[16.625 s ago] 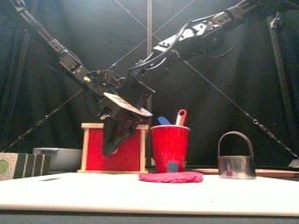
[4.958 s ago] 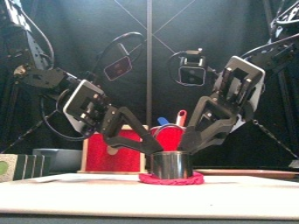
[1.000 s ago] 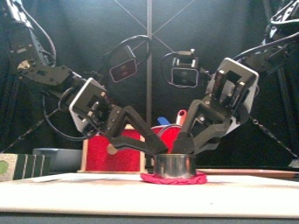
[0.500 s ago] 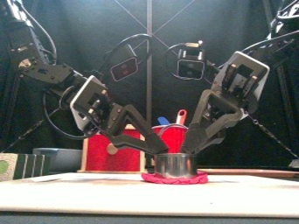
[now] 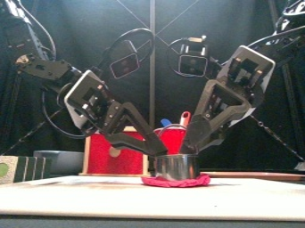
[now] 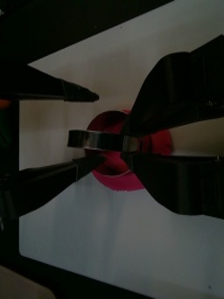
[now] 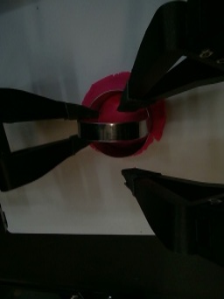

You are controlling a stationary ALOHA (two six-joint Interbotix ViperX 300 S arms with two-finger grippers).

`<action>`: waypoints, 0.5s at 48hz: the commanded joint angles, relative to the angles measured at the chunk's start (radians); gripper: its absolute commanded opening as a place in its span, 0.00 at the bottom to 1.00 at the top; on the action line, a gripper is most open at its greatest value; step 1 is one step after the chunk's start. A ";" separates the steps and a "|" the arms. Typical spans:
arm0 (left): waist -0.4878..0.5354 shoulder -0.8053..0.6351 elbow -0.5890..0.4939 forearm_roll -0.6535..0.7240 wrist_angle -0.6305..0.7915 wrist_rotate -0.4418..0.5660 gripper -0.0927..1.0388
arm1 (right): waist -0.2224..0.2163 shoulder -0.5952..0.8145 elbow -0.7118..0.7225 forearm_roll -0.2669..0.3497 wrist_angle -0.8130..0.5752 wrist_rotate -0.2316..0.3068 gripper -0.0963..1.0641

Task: Get the cutter from the drawer then cut the dough then place the extra dough in the bowl
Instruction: Cut the dough

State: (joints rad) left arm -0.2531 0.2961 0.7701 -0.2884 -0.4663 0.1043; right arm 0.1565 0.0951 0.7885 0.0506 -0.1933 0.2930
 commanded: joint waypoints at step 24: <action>0.038 -0.061 -0.009 -0.009 -0.058 0.118 0.74 | -0.021 -0.041 -0.041 -0.037 -0.003 0.000 0.85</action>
State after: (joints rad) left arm -0.2224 0.2592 0.7731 -0.2930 -0.5031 0.2132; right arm 0.1396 0.0966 0.7670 0.0153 -0.1917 0.2945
